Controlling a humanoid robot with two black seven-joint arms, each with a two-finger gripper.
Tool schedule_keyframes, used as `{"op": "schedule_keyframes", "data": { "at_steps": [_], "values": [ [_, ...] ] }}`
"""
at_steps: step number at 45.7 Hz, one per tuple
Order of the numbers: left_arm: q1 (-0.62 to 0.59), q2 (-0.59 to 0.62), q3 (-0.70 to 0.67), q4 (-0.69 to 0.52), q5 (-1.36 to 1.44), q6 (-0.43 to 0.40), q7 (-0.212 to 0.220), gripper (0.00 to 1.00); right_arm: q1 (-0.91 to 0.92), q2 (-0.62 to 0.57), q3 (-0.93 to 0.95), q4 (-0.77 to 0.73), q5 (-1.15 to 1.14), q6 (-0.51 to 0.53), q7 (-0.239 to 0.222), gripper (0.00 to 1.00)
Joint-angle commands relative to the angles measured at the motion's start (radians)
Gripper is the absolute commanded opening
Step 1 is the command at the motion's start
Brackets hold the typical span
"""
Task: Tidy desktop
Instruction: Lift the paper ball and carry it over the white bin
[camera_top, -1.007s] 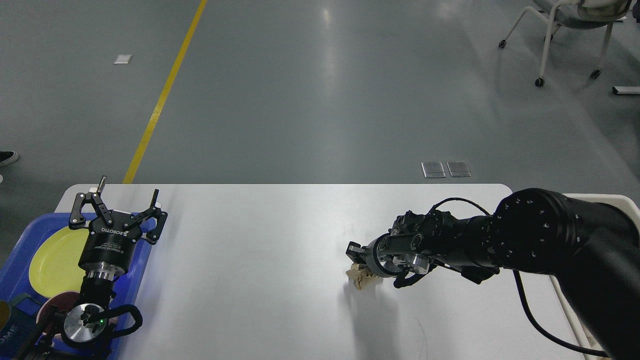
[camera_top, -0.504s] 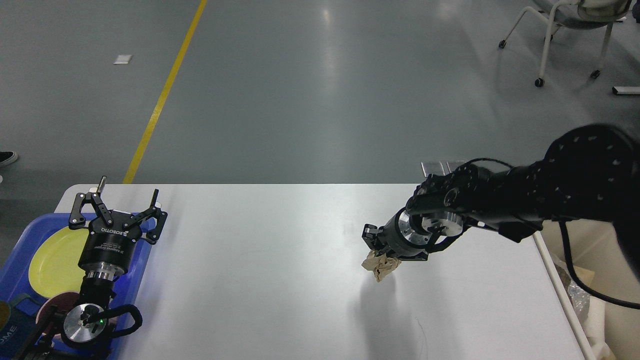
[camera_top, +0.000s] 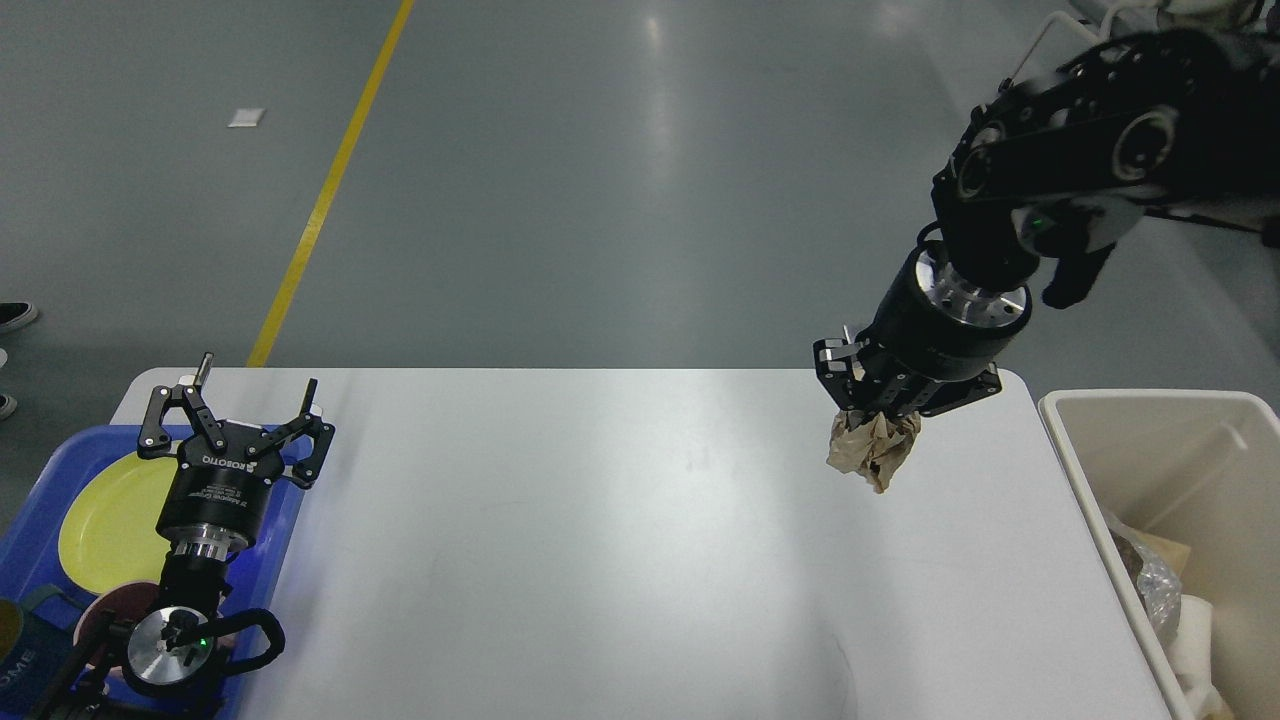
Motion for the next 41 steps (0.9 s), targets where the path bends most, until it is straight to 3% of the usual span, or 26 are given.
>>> {"op": "schedule_keyframes", "data": {
  "at_steps": [1, 14, 26, 41],
  "values": [
    [0.000, 0.000, 0.000, 0.000, 0.000, 0.000, 0.000, 0.96, 0.097, -0.057, -0.002, 0.075, -0.008, 0.036, -0.001, 0.00],
    [0.000, 0.000, 0.000, 0.000, 0.000, 0.000, 0.000, 0.96, 0.092, -0.055, -0.046, 0.069, -0.002, 0.001, 0.002, 0.00],
    [0.000, 0.000, 0.000, 0.000, 0.000, 0.000, 0.000, 0.96, 0.055, -0.139, -0.269, 0.039, -0.002, -0.146, 0.003, 0.00],
    [0.000, 0.000, 0.000, 0.000, 0.000, 0.000, 0.000, 0.96, -0.248, -0.362, -0.386, -0.311, -0.014, -0.166, 0.040, 0.00]
  ]
}}
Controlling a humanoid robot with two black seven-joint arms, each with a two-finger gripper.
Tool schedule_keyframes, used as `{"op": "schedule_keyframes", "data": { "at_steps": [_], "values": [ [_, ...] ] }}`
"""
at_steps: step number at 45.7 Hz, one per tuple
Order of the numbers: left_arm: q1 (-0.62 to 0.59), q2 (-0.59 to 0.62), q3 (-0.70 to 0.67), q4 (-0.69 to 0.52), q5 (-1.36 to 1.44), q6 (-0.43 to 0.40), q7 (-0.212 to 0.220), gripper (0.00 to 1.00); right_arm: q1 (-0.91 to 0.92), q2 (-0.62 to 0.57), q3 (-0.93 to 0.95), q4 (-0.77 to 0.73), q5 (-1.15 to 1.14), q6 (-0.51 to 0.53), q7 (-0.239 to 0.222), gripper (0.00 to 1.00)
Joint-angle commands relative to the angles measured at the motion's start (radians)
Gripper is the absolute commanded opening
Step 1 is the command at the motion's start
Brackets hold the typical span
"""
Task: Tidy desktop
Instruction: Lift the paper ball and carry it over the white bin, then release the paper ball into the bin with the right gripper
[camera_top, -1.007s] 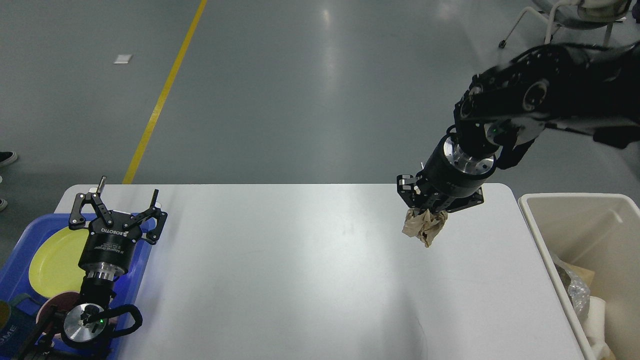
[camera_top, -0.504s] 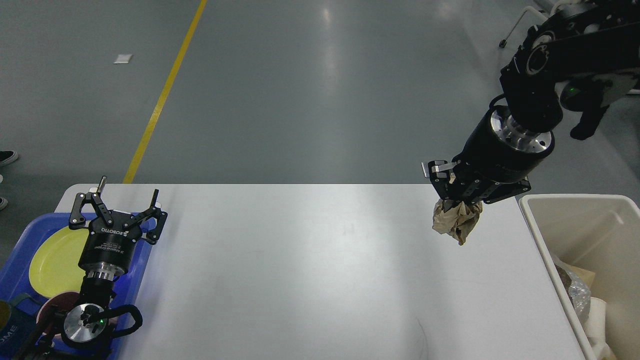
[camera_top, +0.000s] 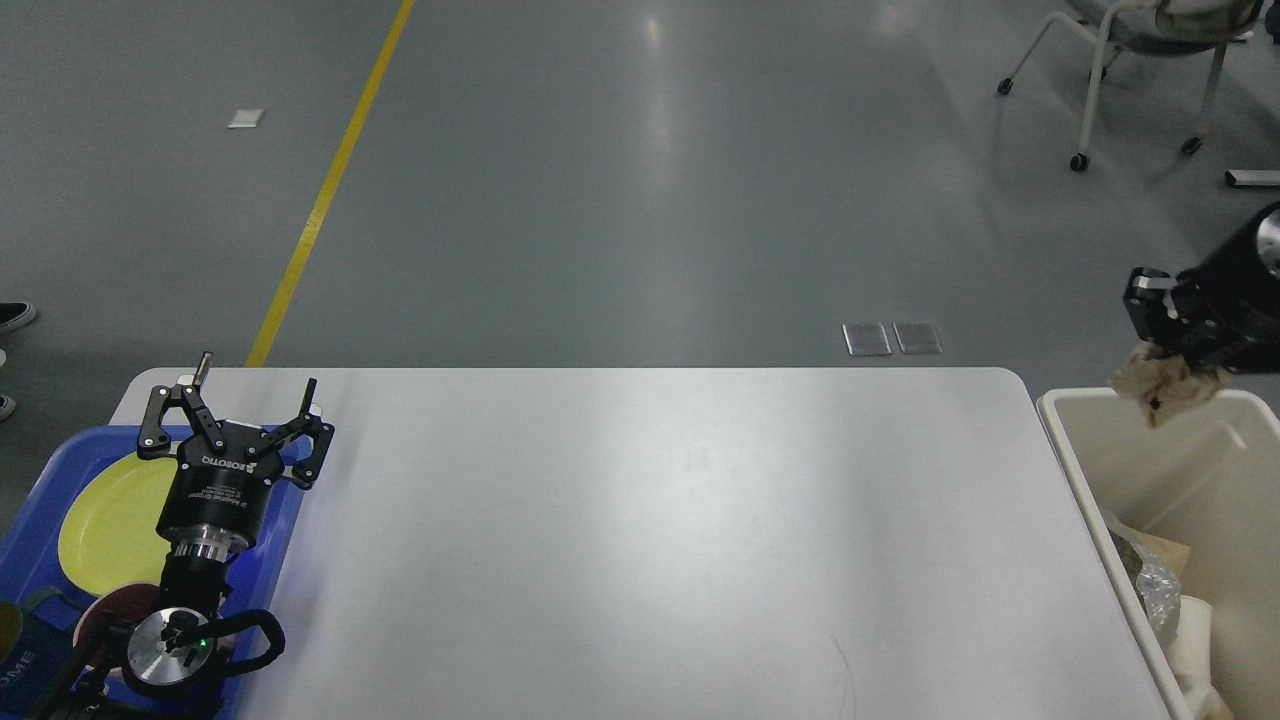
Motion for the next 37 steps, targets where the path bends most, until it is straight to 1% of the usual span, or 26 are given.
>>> {"op": "schedule_keyframes", "data": {
  "at_steps": [1, 7, 11, 14, 17, 23, 28, 34, 37],
  "values": [
    [0.000, 0.000, 0.000, 0.000, 0.001, 0.000, 0.000, 0.96, -0.166, -0.103, -0.009, -0.182, -0.023, 0.005, 0.036, 0.00],
    [0.000, 0.000, 0.000, 0.000, -0.001, 0.000, 0.000, 0.96, -0.341, -0.163, 0.013, -0.348, -0.073, 0.004, 0.110, 0.00],
    [0.000, 0.000, 0.000, 0.000, 0.001, 0.000, 0.000, 0.96, -0.484, -0.203, 0.053, -0.494, -0.073, 0.001, 0.139, 0.00],
    [0.000, 0.000, 0.000, 0.000, 0.001, 0.000, 0.000, 0.96, -0.599, -0.223, 0.127, -0.594, -0.072, -0.003, 0.162, 0.00],
    [0.000, 0.000, 0.000, 0.000, -0.001, 0.000, 0.000, 0.96, -0.720, -0.246, 0.211, -0.693, -0.073, -0.004, 0.176, 0.00],
    [0.000, 0.000, 0.000, 0.000, -0.001, 0.000, 0.000, 0.96, -0.980, -0.246, 0.395, -0.919, -0.073, -0.039, 0.176, 0.00],
    [0.000, 0.000, 0.000, 0.000, 0.000, 0.000, 0.000, 0.96, -1.174, -0.214, 0.533, -1.034, -0.073, -0.142, 0.175, 0.00],
    [0.000, 0.000, 0.000, 0.000, 0.001, 0.000, 0.000, 0.96, -1.362, -0.122, 0.593, -1.134, -0.069, -0.358, 0.173, 0.00],
    [0.000, 0.000, 0.000, 0.000, 0.001, 0.000, 0.000, 0.96, -1.420, -0.088, 0.595, -1.149, -0.057, -0.435, 0.173, 0.00]
  ]
}}
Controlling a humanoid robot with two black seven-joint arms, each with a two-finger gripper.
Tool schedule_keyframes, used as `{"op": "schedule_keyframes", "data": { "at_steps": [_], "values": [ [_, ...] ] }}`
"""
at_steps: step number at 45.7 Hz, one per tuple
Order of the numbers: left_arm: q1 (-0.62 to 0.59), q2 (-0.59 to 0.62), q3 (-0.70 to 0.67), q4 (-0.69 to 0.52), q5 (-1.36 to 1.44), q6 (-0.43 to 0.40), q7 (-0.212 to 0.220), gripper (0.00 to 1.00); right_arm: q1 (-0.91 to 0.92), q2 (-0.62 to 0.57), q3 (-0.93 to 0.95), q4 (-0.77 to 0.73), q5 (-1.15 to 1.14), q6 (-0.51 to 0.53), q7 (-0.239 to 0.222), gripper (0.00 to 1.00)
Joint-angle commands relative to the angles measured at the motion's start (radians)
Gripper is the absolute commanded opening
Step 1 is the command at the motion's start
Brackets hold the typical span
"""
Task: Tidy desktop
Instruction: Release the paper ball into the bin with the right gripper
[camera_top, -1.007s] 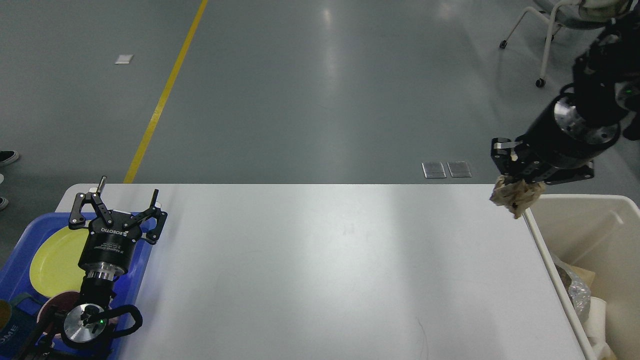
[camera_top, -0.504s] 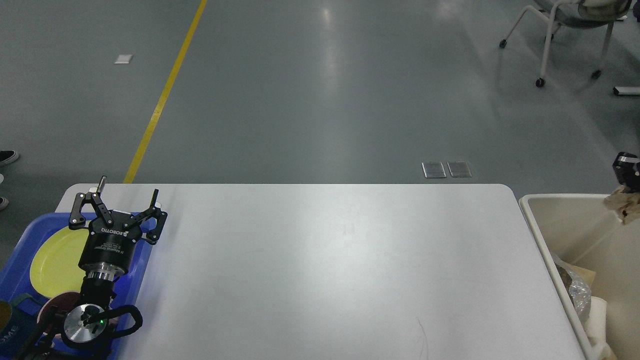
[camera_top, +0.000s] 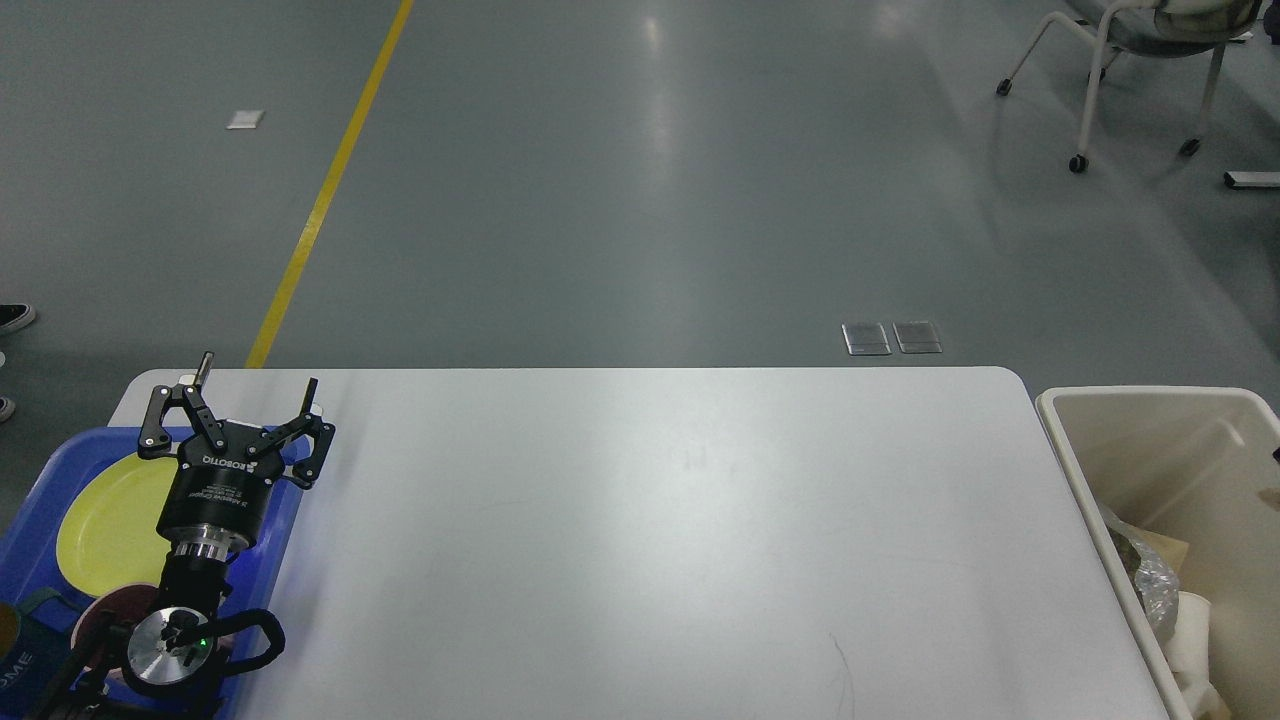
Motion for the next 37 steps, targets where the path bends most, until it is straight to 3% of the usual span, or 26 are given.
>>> {"op": "schedule_keyframes", "data": {
  "at_steps": [1, 13, 30, 31, 32, 36, 37],
  "values": [
    [0.000, 0.000, 0.000, 0.000, 0.000, 0.000, 0.000, 0.96, -0.133, 0.071, 0.020, -0.051, 0.016, -0.175, -0.001, 0.00],
    [0.000, 0.000, 0.000, 0.000, -0.001, 0.000, 0.000, 0.96, -0.239, 0.170, 0.035, -0.052, 0.017, -0.344, -0.007, 0.00],
    [0.000, 0.000, 0.000, 0.000, 0.000, 0.000, 0.000, 0.96, -0.265, 0.207, 0.049, -0.052, 0.019, -0.357, -0.016, 0.00],
    [0.000, 0.000, 0.000, 0.000, -0.001, 0.000, 0.000, 0.96, -0.266, 0.207, 0.049, -0.052, 0.017, -0.359, -0.016, 0.06],
    [0.000, 0.000, 0.000, 0.000, 0.000, 0.000, 0.000, 0.96, -0.268, 0.207, 0.049, -0.052, 0.017, -0.365, -0.016, 0.22],
    [0.000, 0.000, 0.000, 0.000, 0.000, 0.000, 0.000, 0.96, -0.274, 0.204, 0.051, -0.052, 0.017, -0.419, -0.014, 0.98],
    [0.000, 0.000, 0.000, 0.000, 0.000, 0.000, 0.000, 0.96, -0.274, 0.206, 0.049, -0.051, 0.017, -0.434, -0.014, 1.00]
  ]
}}
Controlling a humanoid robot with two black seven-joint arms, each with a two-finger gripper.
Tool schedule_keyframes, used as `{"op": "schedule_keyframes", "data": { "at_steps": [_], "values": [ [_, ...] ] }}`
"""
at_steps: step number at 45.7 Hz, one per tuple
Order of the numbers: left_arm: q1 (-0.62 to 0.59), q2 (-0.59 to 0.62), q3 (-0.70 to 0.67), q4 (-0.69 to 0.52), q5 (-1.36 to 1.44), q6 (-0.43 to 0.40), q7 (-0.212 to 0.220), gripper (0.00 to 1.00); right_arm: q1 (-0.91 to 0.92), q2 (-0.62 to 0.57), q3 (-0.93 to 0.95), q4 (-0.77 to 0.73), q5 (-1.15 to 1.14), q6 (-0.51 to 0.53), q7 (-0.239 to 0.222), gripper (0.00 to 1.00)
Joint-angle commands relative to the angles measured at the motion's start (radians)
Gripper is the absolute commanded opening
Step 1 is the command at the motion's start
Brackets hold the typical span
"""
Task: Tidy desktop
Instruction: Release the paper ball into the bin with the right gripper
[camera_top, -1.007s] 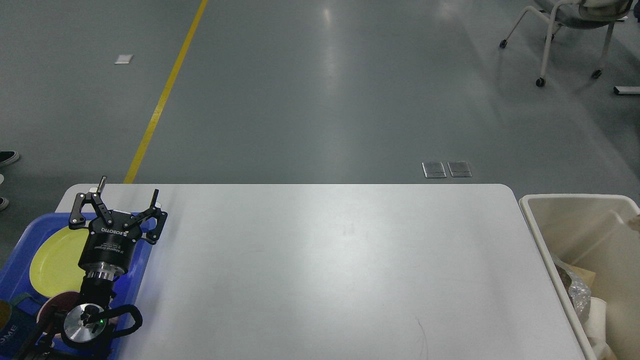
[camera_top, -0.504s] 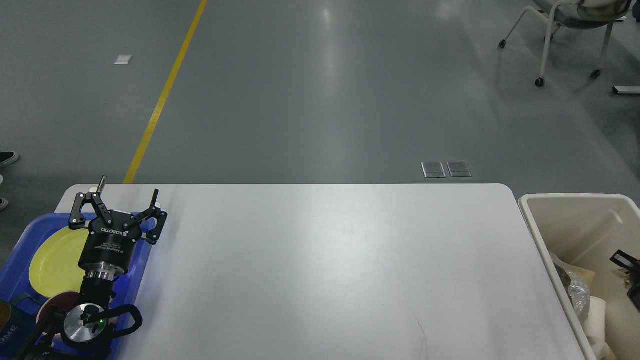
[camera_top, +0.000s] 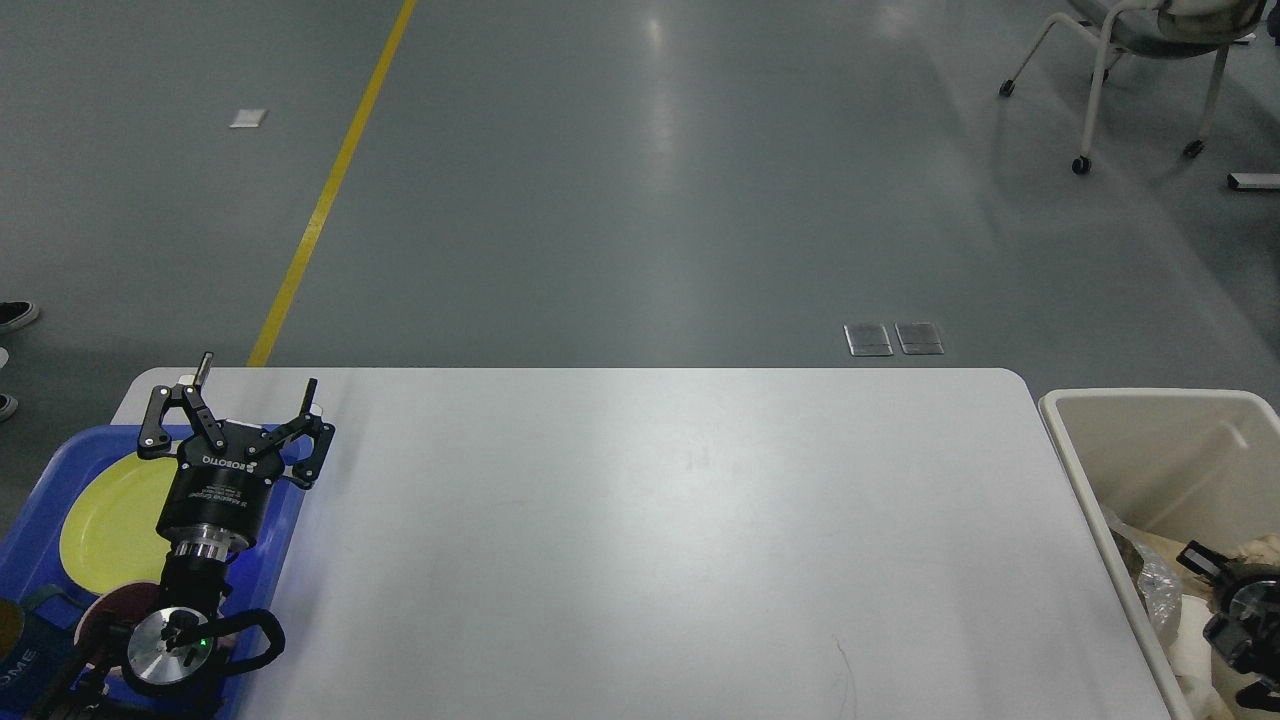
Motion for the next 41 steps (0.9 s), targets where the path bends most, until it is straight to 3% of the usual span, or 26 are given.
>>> {"op": "schedule_keyframes", "data": {
  "at_steps": [1, 28, 41],
  "values": [
    [0.000, 0.000, 0.000, 0.000, 0.000, 0.000, 0.000, 0.96, -0.005, 0.000, 0.001, 0.003, -0.001, -0.074, 0.001, 1.00],
    [0.000, 0.000, 0.000, 0.000, 0.000, 0.000, 0.000, 0.96, 0.009, -0.016, 0.002, 0.019, -0.001, -0.094, 0.008, 1.00],
    [0.000, 0.000, 0.000, 0.000, 0.000, 0.000, 0.000, 0.96, 0.089, -0.056, 0.004, 0.026, -0.001, -0.046, 0.014, 1.00]
  ]
}}
